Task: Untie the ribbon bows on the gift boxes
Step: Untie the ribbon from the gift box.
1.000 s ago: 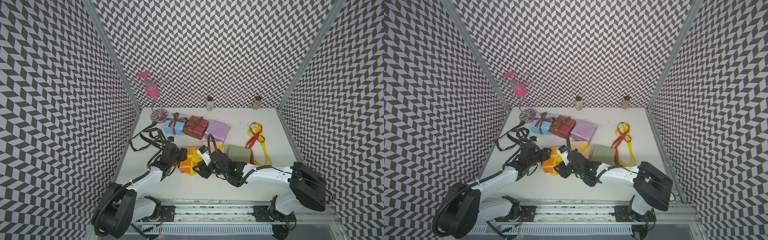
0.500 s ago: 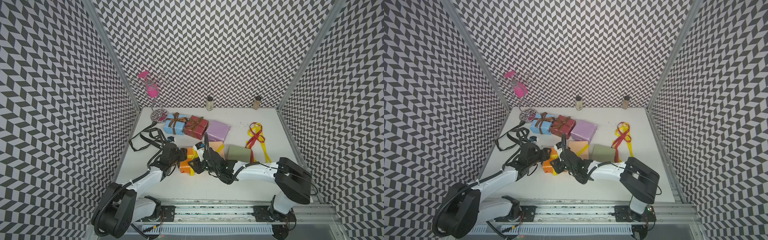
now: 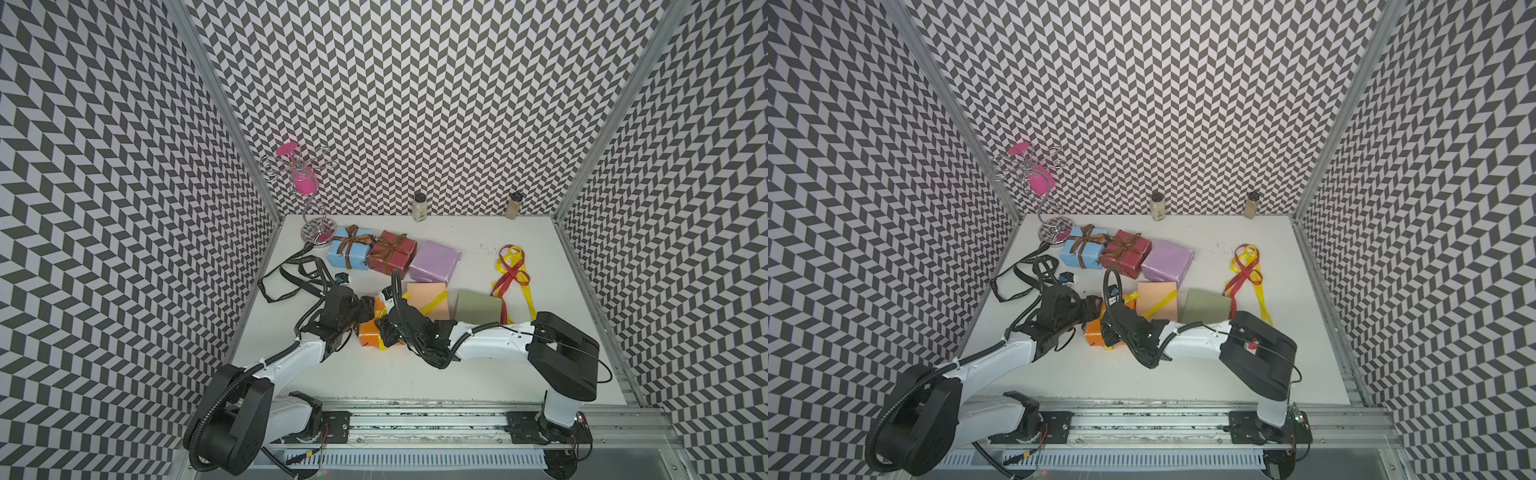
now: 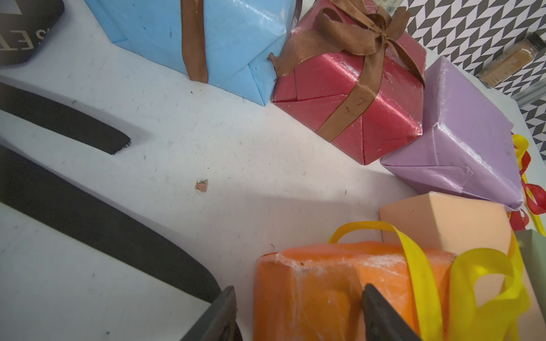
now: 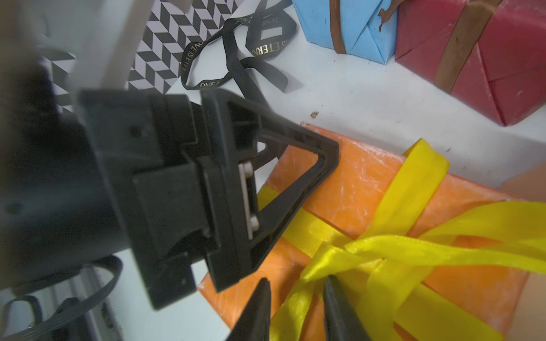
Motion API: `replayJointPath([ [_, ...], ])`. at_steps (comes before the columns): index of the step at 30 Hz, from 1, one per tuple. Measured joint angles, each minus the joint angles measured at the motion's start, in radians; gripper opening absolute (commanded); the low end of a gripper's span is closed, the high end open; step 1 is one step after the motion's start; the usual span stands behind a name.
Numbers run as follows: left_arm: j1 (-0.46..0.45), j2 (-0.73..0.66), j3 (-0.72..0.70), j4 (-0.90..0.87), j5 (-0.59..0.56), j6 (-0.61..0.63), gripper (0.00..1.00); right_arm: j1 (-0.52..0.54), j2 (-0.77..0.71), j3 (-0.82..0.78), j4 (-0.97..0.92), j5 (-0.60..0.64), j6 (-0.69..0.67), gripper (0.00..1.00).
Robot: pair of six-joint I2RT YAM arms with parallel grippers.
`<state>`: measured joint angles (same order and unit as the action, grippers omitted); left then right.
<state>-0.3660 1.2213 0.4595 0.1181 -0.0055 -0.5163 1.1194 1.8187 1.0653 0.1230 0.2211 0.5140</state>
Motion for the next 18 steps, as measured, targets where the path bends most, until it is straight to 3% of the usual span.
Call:
replayJointPath([
  [9,0.000,0.009,0.000,0.015,0.002,0.000,0.67,0.004,0.007,-0.002,-0.013,0.068,-0.035,0.00],
  [18,0.000,0.017,-0.001,0.027,0.002,0.004,0.67,0.003,-0.168,-0.154,0.005,-0.097,-0.093,0.00],
])
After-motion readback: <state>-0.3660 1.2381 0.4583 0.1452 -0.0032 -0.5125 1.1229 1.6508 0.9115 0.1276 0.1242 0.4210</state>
